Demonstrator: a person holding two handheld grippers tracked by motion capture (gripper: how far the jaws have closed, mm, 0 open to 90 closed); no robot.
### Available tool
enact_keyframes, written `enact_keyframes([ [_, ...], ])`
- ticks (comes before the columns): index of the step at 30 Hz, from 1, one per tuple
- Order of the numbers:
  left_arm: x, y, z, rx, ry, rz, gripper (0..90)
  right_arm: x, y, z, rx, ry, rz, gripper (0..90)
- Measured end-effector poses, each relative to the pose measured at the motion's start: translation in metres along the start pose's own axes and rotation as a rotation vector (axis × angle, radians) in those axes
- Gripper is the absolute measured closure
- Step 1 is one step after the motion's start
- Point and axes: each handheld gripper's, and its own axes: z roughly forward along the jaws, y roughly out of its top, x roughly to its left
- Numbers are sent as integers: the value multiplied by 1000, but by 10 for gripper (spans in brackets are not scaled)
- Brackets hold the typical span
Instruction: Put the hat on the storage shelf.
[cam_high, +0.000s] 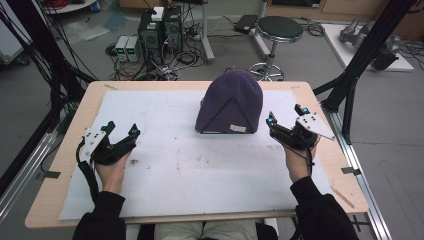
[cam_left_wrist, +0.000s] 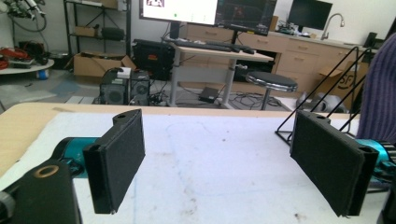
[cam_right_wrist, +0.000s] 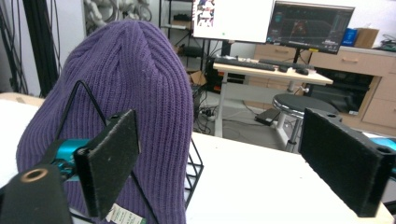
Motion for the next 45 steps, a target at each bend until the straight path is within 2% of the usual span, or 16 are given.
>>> enact_keyframes([
  [11,8,-13,-15,6,49,0,183,-1,-33,-9,34,-26,31,126],
  [18,9,-17,-22,9,54,11,183,5,-61,-13,83,-29,40,124],
  [20,9,-19,-22,14,53,10,183,6,-62,-12,101,-30,35,123],
  [24,9,-20,-23,16,48,14,183,9,-59,-14,68,-29,8,124],
  [26,8,-19,-23,10,46,9,184,9,-60,-15,80,-32,14,123],
  [31,8,-19,-24,4,44,15,185,5,-59,-17,70,-40,49,123],
  [45,8,-21,-25,6,42,17,189,4,-60,-16,77,-38,53,123],
])
